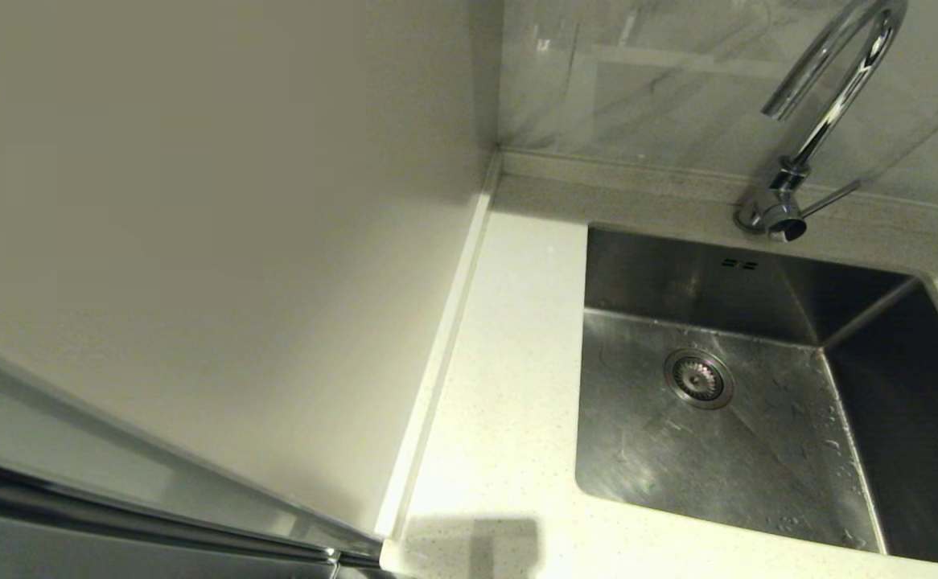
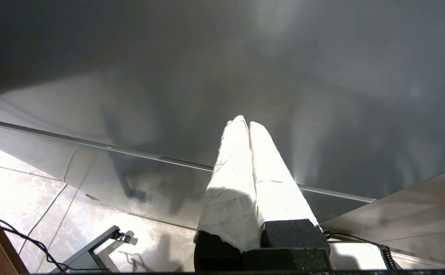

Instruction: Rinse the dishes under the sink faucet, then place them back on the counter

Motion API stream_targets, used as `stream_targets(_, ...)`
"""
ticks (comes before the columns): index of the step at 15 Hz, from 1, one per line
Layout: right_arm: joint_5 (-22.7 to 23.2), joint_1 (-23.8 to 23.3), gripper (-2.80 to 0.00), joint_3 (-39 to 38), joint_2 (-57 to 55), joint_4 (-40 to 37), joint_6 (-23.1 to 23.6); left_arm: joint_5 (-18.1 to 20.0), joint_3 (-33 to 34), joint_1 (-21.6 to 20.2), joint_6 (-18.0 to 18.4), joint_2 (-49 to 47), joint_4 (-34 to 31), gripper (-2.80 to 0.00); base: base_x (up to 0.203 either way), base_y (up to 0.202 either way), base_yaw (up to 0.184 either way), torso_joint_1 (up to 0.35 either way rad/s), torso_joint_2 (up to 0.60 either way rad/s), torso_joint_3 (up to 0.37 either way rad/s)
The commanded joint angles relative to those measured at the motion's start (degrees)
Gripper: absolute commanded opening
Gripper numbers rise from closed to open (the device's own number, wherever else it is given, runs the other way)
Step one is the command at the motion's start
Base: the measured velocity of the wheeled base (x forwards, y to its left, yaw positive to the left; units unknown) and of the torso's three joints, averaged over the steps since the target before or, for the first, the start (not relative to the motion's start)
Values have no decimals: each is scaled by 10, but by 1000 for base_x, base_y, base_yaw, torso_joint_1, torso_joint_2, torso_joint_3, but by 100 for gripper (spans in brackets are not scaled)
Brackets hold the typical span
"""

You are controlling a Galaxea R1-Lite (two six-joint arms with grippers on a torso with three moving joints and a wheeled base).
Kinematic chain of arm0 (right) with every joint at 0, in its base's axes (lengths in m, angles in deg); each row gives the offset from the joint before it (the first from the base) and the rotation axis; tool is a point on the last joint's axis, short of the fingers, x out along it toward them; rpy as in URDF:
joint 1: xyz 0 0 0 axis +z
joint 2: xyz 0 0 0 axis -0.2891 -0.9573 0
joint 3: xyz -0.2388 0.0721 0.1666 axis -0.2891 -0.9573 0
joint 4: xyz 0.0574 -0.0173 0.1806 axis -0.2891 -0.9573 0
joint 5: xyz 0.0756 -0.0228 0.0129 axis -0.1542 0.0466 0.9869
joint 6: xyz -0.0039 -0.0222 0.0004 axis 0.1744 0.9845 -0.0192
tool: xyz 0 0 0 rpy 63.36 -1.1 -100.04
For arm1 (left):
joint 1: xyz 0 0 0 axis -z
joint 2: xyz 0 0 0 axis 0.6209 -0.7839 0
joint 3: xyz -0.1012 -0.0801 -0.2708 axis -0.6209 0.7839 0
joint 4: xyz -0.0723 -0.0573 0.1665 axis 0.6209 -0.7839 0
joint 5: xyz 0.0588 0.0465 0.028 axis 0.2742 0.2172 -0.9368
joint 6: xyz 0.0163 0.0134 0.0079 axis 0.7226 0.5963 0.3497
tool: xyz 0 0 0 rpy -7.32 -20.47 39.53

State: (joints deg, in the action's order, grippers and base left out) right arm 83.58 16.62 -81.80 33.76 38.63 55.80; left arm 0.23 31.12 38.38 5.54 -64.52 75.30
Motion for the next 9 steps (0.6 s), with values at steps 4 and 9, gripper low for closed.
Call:
stream_targets(4, 0, 0, -280, 0, 0, 0, 0, 0, 0, 0, 0, 2, 0, -280, 0, 0, 0, 0, 0, 0)
stream_targets(9, 0, 0, -280, 0, 0, 0, 0, -1, 0, 1, 0, 2, 0, -280, 0, 0, 0, 0, 0, 0)
